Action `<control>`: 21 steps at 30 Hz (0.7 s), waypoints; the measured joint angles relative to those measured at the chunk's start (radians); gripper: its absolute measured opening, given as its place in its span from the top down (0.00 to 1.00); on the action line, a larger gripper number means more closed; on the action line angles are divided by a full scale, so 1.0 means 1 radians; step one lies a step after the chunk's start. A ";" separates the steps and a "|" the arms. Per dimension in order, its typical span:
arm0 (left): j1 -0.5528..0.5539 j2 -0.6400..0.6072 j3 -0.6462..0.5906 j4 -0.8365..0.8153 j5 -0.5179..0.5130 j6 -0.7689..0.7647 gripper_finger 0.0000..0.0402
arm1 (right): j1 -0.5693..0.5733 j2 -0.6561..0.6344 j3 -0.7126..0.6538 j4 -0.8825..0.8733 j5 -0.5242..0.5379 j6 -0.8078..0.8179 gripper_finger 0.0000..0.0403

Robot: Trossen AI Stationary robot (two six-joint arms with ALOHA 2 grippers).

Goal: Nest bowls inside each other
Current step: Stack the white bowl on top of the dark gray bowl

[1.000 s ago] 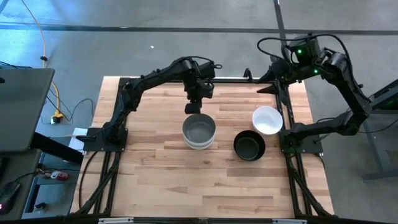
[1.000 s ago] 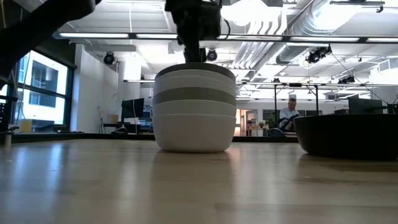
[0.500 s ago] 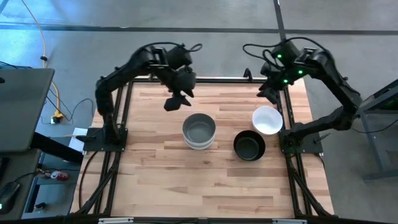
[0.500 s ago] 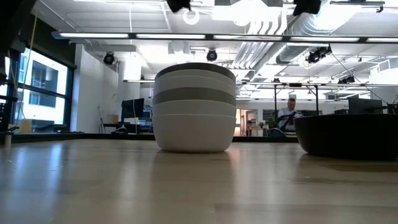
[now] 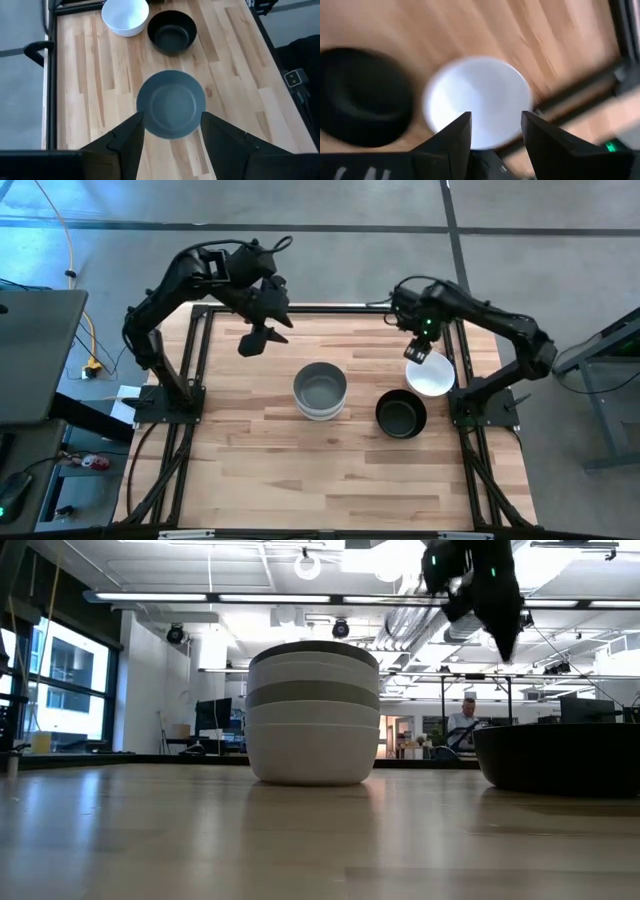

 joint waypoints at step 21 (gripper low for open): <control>0.002 0.002 0.000 0.014 0.019 0.062 0.55 | -0.192 0.001 -0.404 0.314 0.192 -0.078 0.59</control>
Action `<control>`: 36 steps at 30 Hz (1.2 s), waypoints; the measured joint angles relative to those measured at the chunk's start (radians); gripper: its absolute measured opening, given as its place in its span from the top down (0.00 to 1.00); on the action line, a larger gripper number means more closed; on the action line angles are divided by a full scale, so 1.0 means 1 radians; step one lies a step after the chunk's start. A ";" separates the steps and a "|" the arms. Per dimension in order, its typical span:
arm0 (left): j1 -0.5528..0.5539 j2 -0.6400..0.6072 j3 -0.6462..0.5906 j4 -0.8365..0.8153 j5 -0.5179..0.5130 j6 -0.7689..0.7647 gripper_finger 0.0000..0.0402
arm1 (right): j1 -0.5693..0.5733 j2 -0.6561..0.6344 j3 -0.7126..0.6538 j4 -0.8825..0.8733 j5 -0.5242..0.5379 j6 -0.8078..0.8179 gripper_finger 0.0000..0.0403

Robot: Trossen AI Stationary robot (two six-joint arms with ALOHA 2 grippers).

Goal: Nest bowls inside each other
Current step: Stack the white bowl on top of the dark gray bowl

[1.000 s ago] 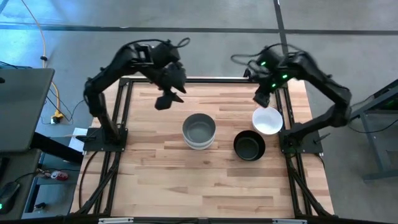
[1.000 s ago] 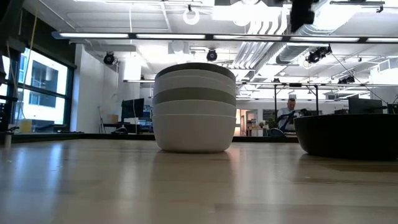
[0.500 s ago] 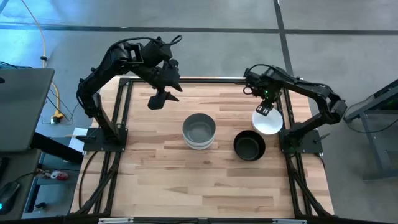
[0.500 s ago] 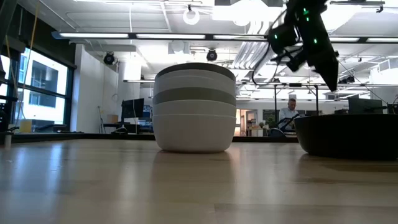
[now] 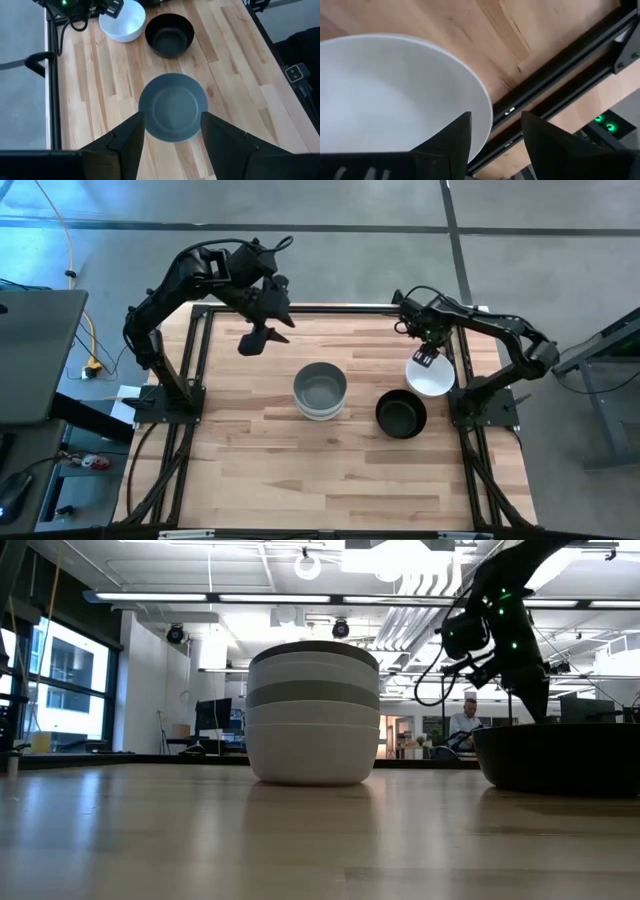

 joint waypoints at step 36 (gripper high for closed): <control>-0.015 0.001 0.000 0.037 0.001 -0.047 0.55 | -0.054 0.000 -0.031 0.152 -0.188 -0.330 0.73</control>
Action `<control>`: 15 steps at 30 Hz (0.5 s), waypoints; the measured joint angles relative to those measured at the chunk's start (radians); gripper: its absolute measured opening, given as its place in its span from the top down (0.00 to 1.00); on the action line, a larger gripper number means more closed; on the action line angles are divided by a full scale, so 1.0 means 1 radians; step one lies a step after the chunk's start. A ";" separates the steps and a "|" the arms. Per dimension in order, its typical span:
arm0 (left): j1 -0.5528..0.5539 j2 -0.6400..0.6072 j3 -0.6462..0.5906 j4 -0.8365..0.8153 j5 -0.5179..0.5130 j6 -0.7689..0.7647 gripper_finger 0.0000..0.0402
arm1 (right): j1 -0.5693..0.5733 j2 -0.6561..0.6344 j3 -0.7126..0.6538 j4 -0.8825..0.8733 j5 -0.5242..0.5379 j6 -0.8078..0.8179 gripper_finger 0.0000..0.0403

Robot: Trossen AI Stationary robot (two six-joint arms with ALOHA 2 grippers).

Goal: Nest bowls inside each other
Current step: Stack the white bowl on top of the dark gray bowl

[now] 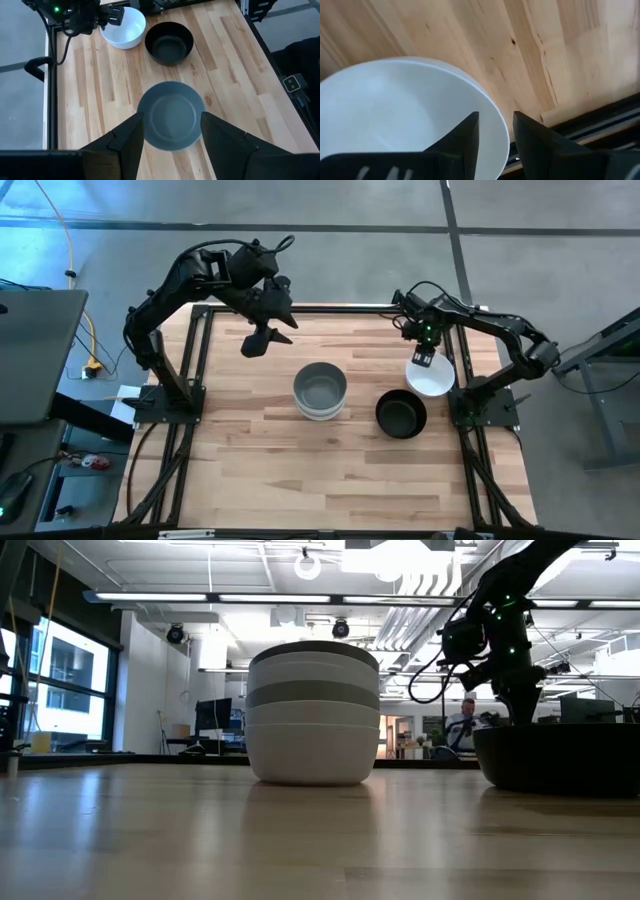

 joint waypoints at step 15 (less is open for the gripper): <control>0.000 0.000 0.000 0.000 0.000 -0.007 0.55 | -0.020 0.117 0.001 0.032 0.029 0.016 0.73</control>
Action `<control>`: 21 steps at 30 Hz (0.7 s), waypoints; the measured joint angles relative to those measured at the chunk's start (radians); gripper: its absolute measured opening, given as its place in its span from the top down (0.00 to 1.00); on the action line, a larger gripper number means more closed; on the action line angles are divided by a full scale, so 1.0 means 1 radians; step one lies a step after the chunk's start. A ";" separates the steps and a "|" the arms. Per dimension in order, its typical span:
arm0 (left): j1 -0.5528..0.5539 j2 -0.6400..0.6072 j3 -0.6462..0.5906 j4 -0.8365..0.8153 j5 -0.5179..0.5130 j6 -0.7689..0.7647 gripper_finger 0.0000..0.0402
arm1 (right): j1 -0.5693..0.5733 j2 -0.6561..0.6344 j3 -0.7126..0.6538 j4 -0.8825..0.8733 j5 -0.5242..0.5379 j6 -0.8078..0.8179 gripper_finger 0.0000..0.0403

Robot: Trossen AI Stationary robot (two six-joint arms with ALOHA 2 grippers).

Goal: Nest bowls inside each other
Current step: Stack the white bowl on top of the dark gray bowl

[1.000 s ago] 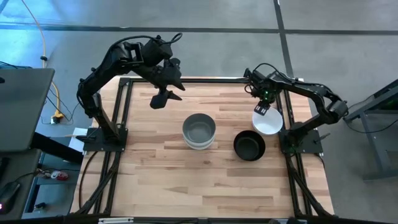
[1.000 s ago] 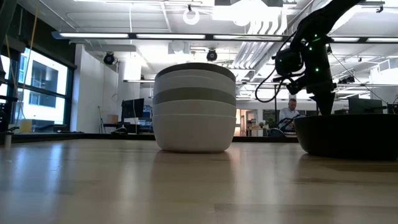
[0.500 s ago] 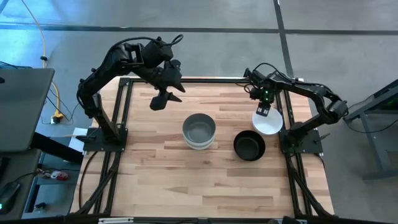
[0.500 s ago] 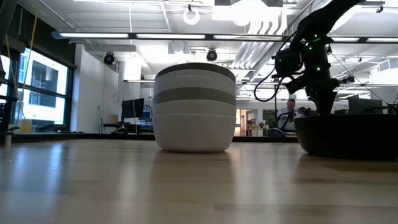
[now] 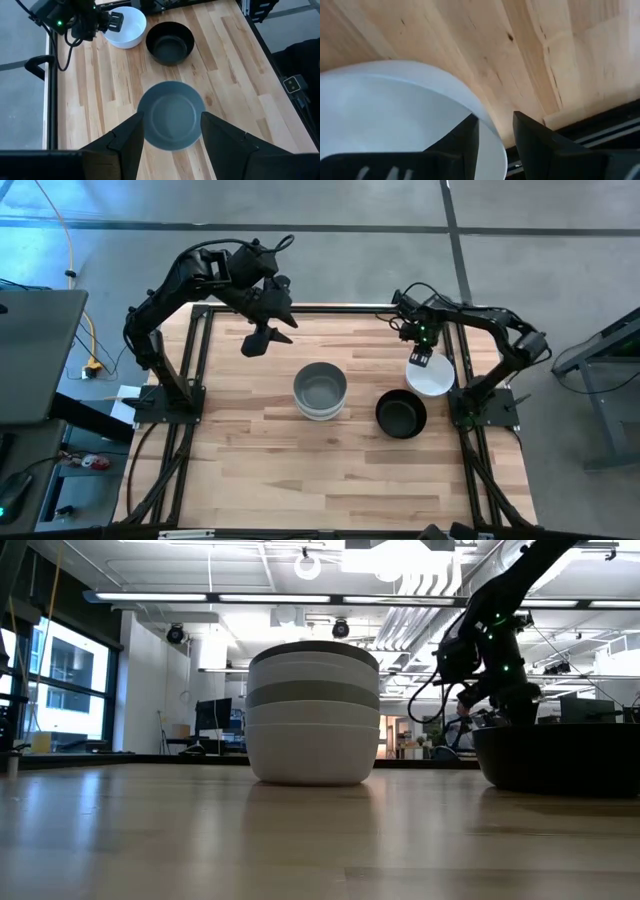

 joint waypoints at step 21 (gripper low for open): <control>0.000 0.000 0.000 0.005 0.000 0.011 0.55 | 0.000 0.018 0.135 -0.023 -0.020 0.082 0.99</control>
